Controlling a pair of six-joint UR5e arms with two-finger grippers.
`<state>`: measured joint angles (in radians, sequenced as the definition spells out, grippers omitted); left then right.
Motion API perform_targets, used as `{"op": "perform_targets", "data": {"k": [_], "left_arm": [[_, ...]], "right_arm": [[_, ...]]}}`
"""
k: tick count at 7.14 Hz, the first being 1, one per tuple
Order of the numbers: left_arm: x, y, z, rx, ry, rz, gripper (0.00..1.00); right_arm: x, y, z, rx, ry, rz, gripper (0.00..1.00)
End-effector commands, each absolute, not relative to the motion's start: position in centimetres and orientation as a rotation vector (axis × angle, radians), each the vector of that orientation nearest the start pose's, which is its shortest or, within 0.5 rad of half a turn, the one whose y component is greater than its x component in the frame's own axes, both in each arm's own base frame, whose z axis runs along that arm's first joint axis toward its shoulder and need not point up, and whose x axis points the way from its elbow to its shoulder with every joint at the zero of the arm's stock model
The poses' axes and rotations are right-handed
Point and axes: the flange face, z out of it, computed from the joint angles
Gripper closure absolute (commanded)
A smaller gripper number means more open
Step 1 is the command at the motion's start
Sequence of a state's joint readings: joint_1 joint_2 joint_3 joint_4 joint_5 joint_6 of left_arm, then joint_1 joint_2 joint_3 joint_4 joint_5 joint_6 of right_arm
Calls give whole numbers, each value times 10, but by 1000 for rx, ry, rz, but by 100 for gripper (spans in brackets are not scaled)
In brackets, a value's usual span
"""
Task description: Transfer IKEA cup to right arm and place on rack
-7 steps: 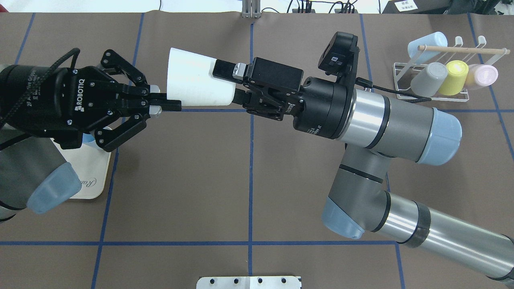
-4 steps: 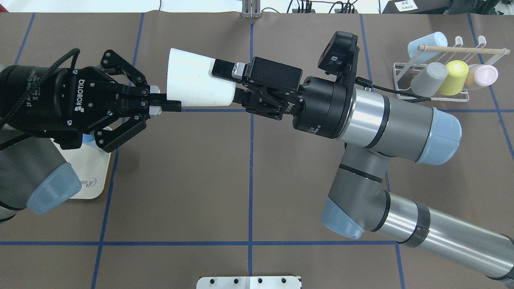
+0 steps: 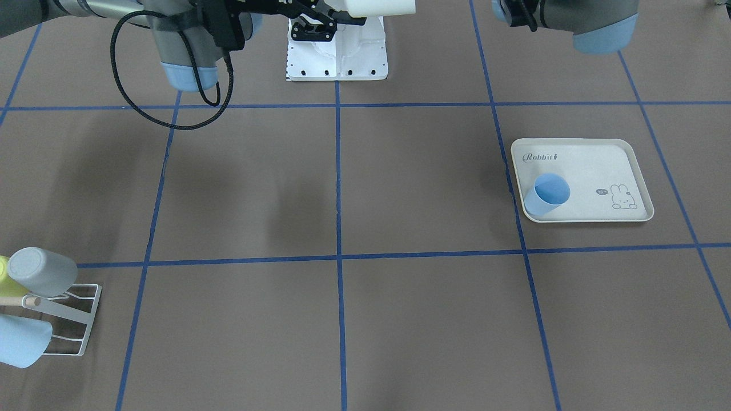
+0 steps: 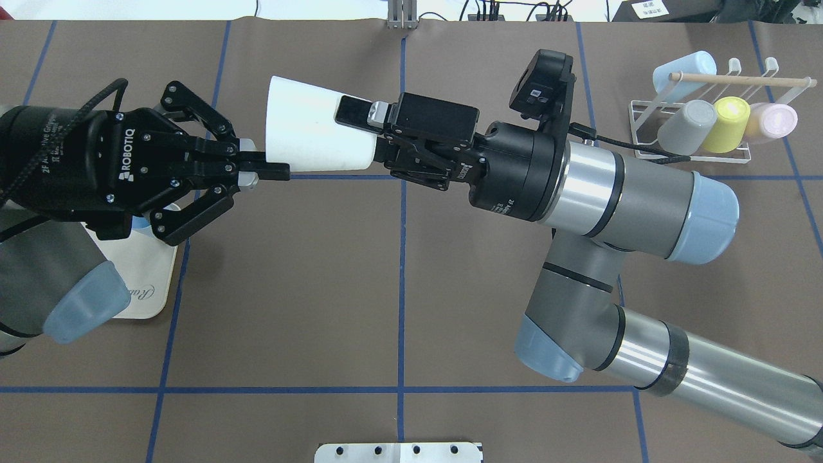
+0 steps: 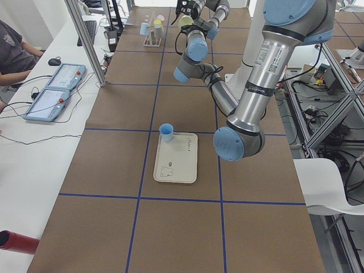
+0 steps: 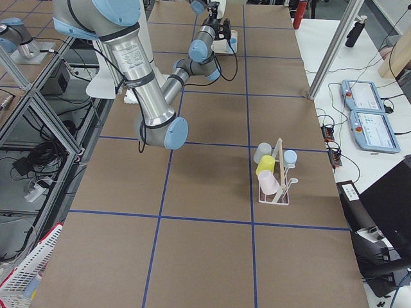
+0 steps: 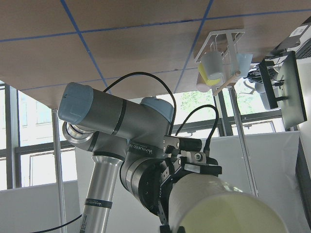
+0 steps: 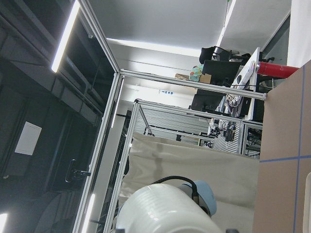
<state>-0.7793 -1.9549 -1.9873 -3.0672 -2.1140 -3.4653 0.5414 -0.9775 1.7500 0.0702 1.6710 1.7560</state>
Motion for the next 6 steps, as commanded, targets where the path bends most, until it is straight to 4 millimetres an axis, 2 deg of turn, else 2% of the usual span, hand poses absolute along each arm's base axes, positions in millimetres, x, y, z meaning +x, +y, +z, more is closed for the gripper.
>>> {"op": "perform_targets", "data": {"k": [1,3,4,6], "left_arm": [[247,-356,145,-1454,1772,-832,1],[245,-357,150,-1413,1756,-809,0],[245,-360,152,-1294,1813,-766,0],[203,-387,161,-1181,1892,-837,0]], "right_arm": [[-372,-369,100,390,-2388,215,80],[-372,-369,99,391,-2390,214,80],[-371,-371,99,393,-2390,216,80],[-369,-371,101,395,-2391,217,80]]}}
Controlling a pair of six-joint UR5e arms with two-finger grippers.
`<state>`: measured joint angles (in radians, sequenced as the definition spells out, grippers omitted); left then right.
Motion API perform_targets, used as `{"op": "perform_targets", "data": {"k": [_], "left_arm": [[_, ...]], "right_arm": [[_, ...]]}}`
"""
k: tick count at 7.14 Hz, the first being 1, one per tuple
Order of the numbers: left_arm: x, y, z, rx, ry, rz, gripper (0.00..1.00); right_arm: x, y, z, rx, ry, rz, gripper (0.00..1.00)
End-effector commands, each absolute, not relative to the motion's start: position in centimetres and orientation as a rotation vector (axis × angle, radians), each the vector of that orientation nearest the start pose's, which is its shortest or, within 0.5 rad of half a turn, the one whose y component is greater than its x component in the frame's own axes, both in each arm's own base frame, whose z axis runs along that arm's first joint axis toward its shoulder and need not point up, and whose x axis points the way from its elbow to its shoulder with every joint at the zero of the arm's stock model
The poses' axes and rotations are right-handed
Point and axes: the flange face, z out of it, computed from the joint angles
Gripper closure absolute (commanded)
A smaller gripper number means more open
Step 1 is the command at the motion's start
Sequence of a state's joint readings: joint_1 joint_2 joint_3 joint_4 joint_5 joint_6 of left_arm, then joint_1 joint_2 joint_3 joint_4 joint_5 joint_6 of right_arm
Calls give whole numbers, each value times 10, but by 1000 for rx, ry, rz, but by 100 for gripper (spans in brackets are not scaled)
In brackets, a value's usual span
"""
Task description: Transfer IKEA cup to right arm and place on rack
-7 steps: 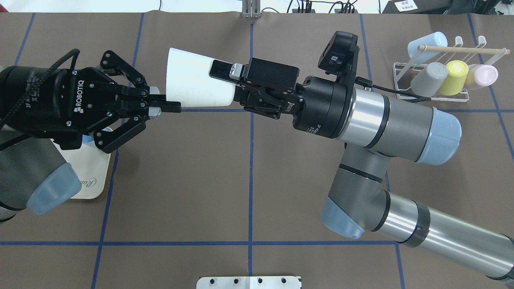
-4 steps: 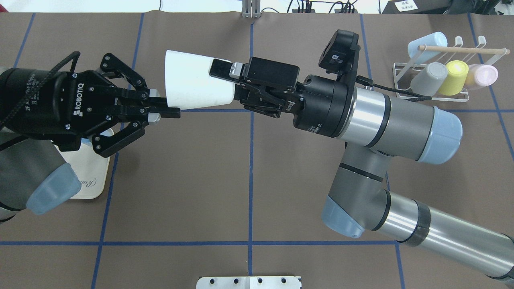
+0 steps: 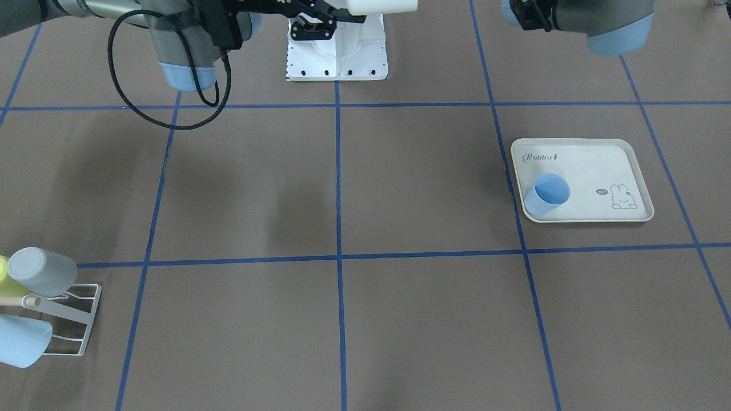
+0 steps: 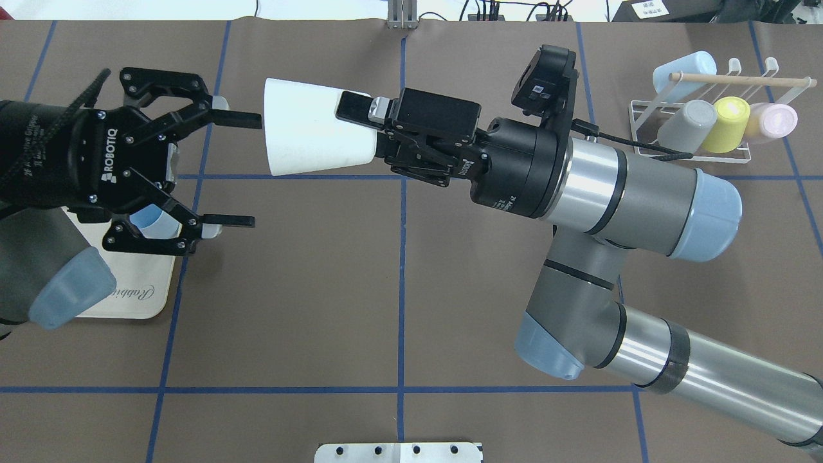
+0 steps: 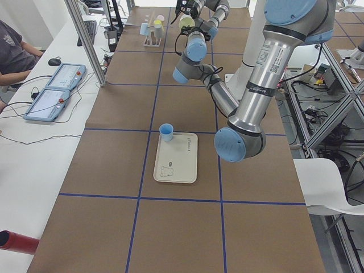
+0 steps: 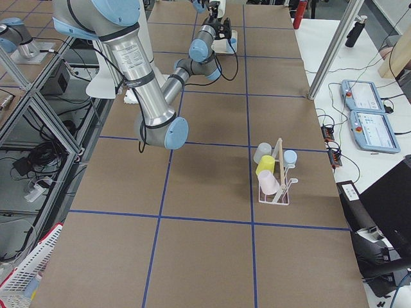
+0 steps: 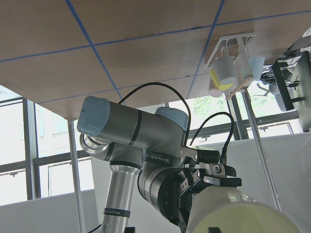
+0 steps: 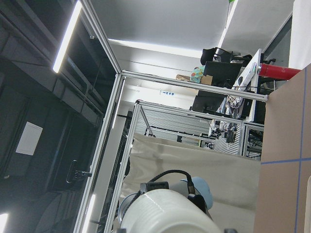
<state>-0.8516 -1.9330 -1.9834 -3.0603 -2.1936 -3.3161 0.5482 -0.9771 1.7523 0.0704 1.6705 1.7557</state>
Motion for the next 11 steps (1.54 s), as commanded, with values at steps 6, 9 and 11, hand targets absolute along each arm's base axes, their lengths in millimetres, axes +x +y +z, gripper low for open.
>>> {"op": "perform_targets", "data": {"k": [6,9,11], "left_arm": [[231,-463,265,-183,1653,-461,0],[226,-482,275,-105,1576,-497,0],[223,-485,277,-92,1570,-522,0]], "right_arm": [[-270,-489,216,795,-1607,94,79],[-152,-561,264,686,-1248,95,80],[-68,-598,303,617,-986,25,84]]}}
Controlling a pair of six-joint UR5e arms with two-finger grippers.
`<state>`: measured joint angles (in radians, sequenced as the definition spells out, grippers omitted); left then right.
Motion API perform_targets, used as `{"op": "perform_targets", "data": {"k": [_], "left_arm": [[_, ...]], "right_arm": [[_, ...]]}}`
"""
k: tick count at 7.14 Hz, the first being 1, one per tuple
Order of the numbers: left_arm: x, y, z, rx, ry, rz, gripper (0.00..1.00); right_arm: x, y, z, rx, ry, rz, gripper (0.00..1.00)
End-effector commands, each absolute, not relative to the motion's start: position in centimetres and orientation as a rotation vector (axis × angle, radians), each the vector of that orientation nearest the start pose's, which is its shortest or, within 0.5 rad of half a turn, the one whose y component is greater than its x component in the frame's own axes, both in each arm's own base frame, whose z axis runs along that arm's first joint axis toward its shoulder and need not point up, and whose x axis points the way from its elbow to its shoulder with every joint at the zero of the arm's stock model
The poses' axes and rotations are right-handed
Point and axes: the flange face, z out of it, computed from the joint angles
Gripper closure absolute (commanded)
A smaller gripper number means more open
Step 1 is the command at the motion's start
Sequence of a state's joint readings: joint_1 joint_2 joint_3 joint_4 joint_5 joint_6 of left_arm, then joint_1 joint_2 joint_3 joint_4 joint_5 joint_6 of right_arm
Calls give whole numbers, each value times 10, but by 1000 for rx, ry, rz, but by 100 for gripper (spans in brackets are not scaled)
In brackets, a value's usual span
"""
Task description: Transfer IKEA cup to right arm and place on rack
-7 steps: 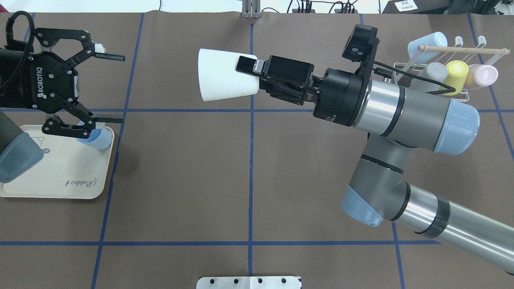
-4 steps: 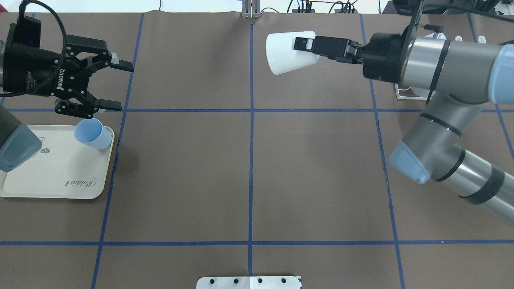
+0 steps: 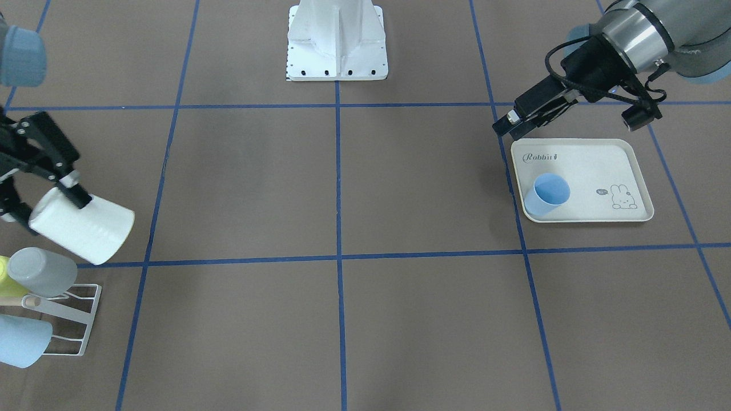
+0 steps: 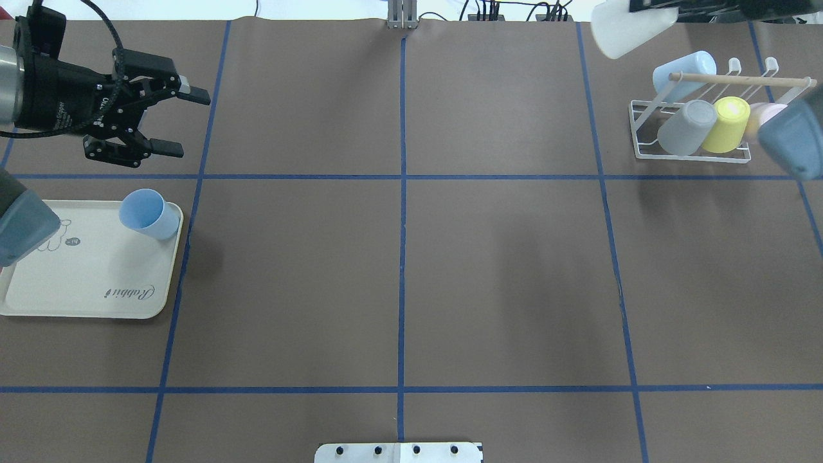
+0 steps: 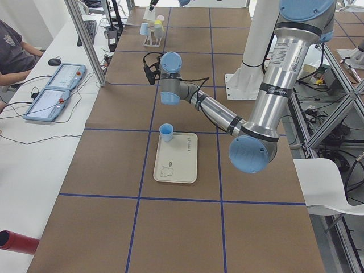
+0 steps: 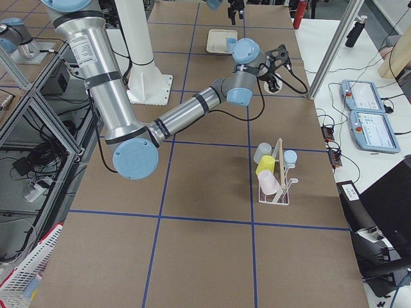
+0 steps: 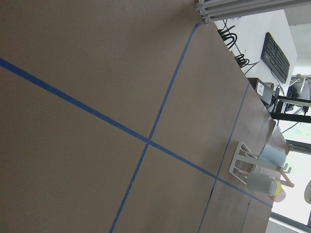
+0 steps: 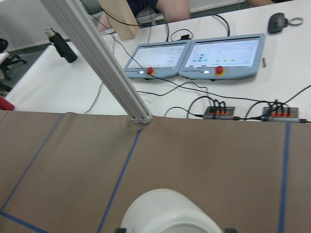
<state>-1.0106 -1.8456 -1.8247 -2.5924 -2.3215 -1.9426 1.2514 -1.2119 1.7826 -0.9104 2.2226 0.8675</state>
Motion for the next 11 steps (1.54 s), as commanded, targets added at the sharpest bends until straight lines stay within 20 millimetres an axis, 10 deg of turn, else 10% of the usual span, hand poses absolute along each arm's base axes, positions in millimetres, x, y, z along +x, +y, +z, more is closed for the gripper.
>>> {"op": "perform_targets", "data": {"k": [1,6,11], "left_arm": [[219,-490,284,-99,1538,-556,0],[204,-501,287,22,1432,-493,0],[205,-501,287,28,1431,-499,0]], "right_arm": [[-50,-608,321,561,-882,-17,84],[-3,-758,400,308,-691,-185,83],[-62,-763,450,197,-692,-238,84]]}}
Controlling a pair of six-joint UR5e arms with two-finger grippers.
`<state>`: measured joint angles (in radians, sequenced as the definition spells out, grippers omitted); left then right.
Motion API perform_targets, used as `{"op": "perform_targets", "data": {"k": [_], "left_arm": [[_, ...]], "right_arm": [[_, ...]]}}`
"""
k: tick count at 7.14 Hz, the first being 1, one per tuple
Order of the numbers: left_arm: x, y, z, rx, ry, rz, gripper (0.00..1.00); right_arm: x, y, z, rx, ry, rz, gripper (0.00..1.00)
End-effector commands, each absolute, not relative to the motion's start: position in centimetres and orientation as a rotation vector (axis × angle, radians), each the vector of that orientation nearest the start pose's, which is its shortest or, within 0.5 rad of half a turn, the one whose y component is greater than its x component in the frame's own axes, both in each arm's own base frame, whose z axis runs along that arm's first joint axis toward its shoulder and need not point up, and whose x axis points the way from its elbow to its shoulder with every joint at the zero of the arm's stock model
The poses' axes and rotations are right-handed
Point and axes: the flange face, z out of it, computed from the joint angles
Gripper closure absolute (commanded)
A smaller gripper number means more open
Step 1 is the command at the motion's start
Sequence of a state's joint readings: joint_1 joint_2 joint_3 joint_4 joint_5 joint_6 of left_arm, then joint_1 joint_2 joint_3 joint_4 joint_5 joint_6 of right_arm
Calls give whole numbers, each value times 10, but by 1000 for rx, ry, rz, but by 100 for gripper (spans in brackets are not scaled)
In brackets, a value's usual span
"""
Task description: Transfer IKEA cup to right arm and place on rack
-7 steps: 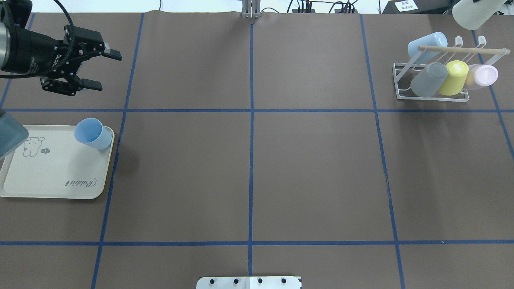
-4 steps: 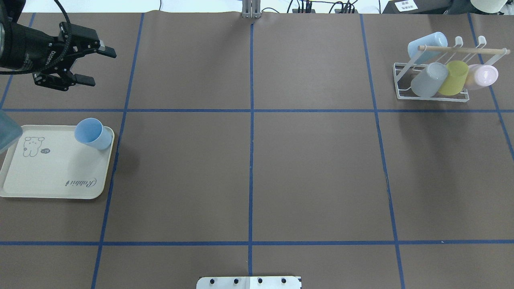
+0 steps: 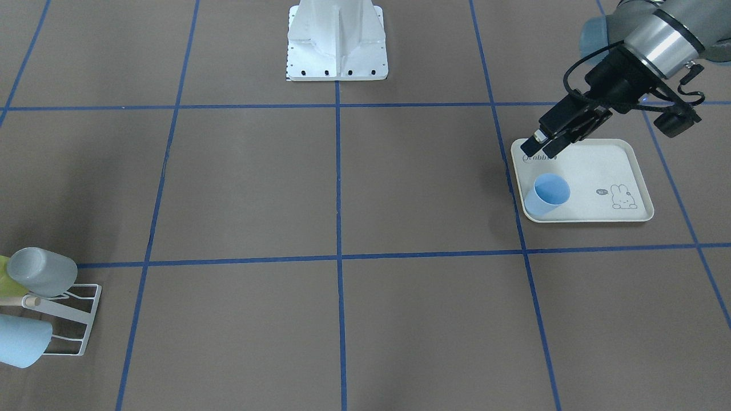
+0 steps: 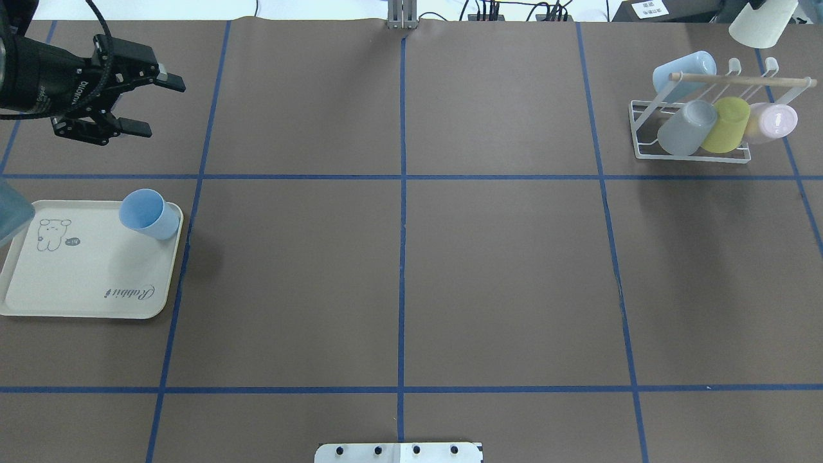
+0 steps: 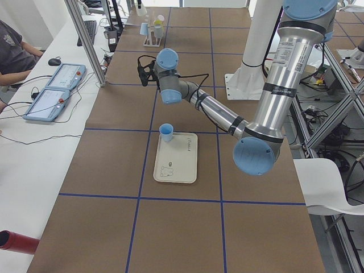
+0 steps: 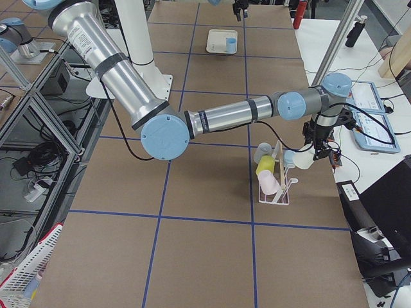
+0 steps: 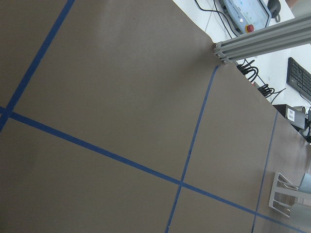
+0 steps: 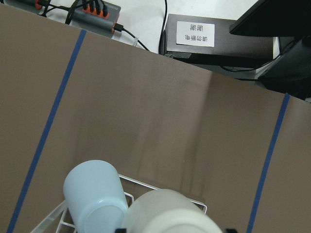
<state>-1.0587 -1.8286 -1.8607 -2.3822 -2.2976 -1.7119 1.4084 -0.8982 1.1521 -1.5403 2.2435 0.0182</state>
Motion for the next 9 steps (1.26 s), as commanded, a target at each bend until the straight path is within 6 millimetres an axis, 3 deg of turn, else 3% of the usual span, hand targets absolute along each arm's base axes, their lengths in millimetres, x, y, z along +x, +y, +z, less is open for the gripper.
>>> {"op": "perform_targets", "data": {"k": [1,9], "left_arm": [[205,-501,287,30,1432,-497,0],[205,-500,283,32,1438,-490,0]], "right_arm": [[-66,-763,456,189,-690,-243,84],[-90,-766,491,151,-678,-272,84]]}}
